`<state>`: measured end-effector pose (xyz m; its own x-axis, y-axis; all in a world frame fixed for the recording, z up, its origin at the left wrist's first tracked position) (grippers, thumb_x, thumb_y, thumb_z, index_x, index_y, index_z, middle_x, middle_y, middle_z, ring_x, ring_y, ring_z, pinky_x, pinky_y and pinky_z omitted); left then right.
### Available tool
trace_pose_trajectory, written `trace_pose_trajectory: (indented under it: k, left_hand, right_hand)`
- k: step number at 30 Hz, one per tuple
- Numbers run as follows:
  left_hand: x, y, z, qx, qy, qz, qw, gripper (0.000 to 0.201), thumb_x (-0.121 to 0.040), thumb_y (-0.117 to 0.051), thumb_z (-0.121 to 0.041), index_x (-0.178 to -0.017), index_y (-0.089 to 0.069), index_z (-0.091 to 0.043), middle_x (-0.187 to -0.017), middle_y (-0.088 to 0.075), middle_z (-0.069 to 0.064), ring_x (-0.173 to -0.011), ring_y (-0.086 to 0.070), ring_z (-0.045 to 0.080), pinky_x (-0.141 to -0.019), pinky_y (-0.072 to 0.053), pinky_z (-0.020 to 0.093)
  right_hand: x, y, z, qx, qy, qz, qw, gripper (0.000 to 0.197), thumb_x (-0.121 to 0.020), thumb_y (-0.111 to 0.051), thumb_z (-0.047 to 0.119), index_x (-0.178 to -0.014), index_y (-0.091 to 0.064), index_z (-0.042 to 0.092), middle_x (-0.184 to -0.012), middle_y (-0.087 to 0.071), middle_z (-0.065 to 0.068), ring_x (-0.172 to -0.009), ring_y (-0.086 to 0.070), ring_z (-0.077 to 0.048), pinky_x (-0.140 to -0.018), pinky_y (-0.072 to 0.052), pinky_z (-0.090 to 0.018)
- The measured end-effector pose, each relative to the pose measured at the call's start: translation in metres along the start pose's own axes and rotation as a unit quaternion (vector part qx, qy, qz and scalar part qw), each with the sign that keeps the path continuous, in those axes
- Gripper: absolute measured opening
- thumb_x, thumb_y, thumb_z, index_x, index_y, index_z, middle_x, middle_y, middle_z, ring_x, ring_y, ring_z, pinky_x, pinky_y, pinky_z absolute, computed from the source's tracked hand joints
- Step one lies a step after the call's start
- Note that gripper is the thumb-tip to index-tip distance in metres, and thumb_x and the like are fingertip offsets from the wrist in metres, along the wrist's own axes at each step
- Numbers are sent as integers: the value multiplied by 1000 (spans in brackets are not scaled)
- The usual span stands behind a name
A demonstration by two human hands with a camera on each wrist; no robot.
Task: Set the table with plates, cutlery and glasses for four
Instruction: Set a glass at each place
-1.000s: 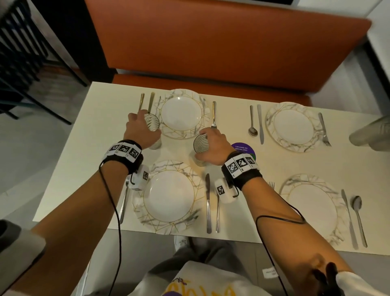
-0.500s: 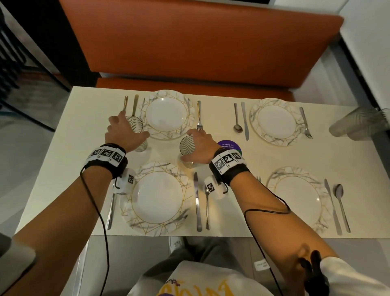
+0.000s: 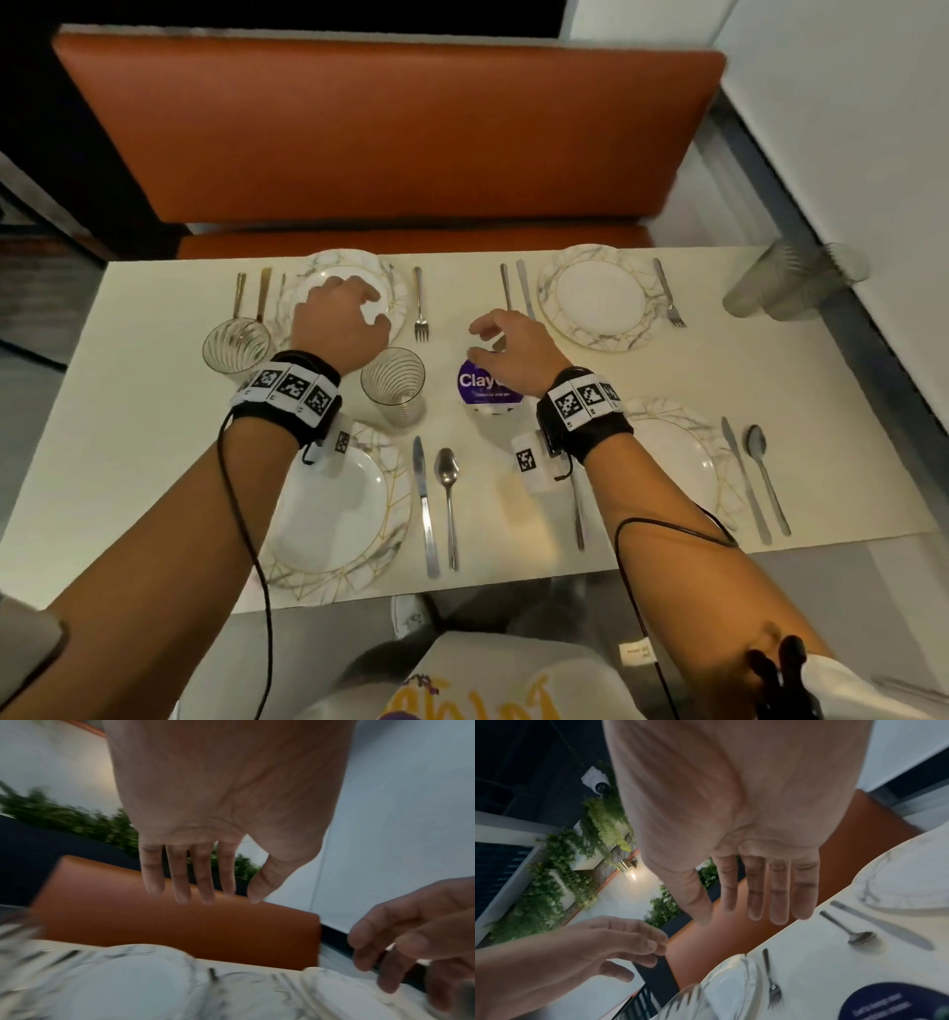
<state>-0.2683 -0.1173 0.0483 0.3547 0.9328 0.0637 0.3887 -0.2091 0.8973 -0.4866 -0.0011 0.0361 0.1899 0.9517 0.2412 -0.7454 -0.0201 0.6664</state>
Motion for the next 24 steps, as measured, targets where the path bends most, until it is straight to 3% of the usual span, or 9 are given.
trace_pose_trajectory:
  k: [4,7,13,16,20,24]
  left_hand:
    - [-8,-32,-83,2,-31,72,997,25,-93,-62,-32,-116,-68,-23,-113,-70,-3,-105,-64,22,-93,-53,38]
    - [-15,-63,-148,2,-53,118,992,20,-92,-61,-37,-109,-67,-29,-108,-71,-5,-100,-65,21,-92,-55,39]
    - [-28,-136,-294,42,-126,147,980,11,-91,-64,-34,-100,-70,-30,-96,-71,-11,-88,-67,14,-85,-59,40]
    - [-44,-175,-373,70,-156,160,972,7,-93,-65,-29,-97,-70,-28,-93,-70,-12,-84,-67,12,-84,-59,37]
    - [-82,-227,-472,75,-174,159,969,26,-91,-65,-31,-116,-69,-23,-110,-70,-3,-103,-65,20,-94,-55,42]
    - [-118,-272,-545,-7,-206,164,965,63,-84,-70,-46,-140,-51,-22,-137,-51,8,-126,-51,30,-105,-47,51]
  right_hand:
    - [16,49,-47,-41,-6,-39,998,25,-93,-68,21,-117,-69,16,-109,-69,0,-93,-63,-14,-87,-54,-29]
    - [27,91,-94,-68,-23,-58,996,20,-93,-67,21,-112,-70,17,-102,-70,3,-87,-65,-12,-82,-55,-26]
    - [39,187,-203,-86,-52,-101,990,16,-93,-68,20,-108,-72,19,-95,-71,3,-79,-68,-11,-73,-53,-16]
    - [48,238,-258,-76,-72,-123,987,16,-92,-67,19,-107,-73,21,-92,-69,7,-76,-62,1,-76,-48,-16]
    - [63,292,-317,-71,-103,-145,982,17,-92,-68,18,-108,-74,20,-89,-68,8,-74,-59,0,-77,-45,-20]
    - [70,329,-363,-76,-132,-163,975,17,-93,-66,17,-107,-73,21,-85,-65,14,-68,-59,0,-74,-48,-22]
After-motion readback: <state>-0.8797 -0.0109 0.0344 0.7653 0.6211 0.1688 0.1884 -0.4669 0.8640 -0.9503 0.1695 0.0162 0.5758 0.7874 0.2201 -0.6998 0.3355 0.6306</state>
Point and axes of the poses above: each hand's wrist, its own x-axis away from the middle knuckle, its own y-axis out of the back of the hand, z = x × y, the point moved 1 cm from there along -x, towards the middle knuckle
